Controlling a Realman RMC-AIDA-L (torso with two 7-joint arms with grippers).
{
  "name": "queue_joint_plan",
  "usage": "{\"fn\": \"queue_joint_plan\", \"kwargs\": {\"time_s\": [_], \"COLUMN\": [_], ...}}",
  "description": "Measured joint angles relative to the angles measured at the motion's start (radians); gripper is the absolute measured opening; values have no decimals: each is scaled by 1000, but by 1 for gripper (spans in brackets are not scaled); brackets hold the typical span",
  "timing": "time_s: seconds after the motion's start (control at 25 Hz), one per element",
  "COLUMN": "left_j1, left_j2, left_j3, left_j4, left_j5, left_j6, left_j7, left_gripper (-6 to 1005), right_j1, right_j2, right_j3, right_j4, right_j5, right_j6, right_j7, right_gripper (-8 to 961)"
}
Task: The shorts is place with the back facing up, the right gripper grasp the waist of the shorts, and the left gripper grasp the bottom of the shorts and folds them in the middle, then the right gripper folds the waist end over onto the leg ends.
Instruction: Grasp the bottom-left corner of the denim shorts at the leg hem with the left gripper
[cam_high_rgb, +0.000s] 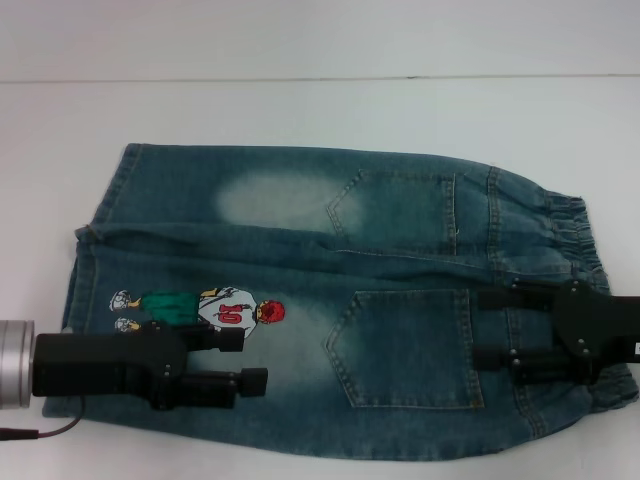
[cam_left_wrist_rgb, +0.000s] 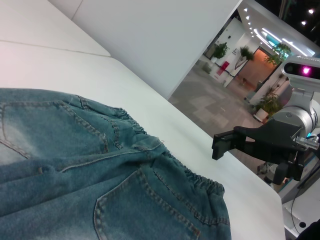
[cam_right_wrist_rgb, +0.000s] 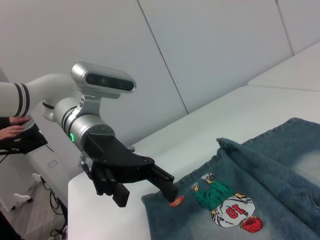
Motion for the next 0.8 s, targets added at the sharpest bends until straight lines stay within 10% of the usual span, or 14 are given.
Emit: {"fn": "queue_joint_plan", "kwargs": {"time_s": [0.8], "left_j1": [5], "left_j2": [21], "left_j3": [-15], "left_j4": [6], "left_j5": [9], "left_j6": [1], "left_j7": [-23], "left_gripper": [874], "right_j1": [-9], "right_j2": [12], "right_j3": [21], "right_j4": [1], "right_j5": [6], "right_j6": [8], "right_j7": [13], "right_gripper": [922]}}
